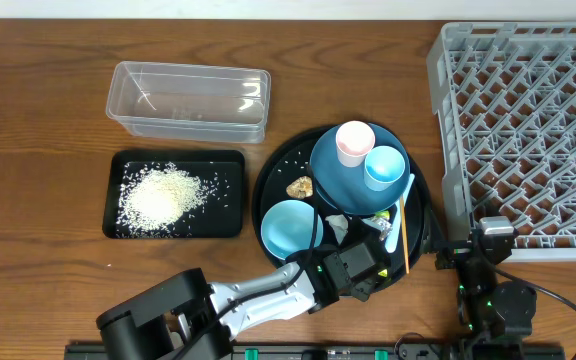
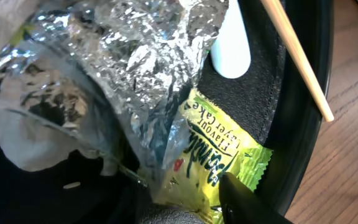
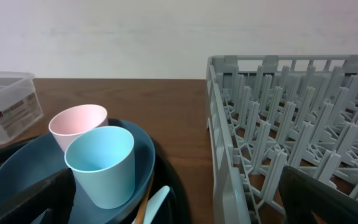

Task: Sort waste into correct bins and load items into the dishwasher rack
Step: 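Move the left gripper over the foil and yellow snack wrapper, then close the left gripper on the foil and yellow wrapper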

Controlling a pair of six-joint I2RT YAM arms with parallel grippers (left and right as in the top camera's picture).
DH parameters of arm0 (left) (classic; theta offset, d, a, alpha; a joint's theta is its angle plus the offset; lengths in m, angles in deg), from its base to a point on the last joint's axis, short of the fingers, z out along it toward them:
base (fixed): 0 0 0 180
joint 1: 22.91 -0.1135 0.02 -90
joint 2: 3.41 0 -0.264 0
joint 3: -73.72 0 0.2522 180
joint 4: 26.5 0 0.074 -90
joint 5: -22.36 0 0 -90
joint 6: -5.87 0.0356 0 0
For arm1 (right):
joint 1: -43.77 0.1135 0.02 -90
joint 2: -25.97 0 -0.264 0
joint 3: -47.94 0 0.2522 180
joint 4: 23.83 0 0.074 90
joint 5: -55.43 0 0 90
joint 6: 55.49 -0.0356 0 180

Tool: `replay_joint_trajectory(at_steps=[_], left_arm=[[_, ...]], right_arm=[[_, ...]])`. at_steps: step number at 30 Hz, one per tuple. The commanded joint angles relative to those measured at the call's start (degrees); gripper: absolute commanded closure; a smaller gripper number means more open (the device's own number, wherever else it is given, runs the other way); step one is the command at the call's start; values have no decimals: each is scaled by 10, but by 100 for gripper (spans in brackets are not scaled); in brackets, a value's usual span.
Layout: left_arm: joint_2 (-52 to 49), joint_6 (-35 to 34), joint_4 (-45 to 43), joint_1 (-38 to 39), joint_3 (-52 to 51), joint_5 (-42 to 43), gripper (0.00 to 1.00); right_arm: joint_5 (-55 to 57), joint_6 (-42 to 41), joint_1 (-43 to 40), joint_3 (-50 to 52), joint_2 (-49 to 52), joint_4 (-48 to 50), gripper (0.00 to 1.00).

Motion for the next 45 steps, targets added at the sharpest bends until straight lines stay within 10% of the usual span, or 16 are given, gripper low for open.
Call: replay_joint_trajectory(at_steps=[1, 19, 45], left_arm=[[-2, 0, -1, 1, 12, -9, 63], [-2, 0, -1, 1, 12, -5, 88], [-2, -2, -15, 1, 12, 5, 57]], right_arm=[[4, 6, -4, 2, 0, -1, 1], [4, 6, -4, 2, 0, -1, 1], [4, 6, -4, 2, 0, -1, 1]])
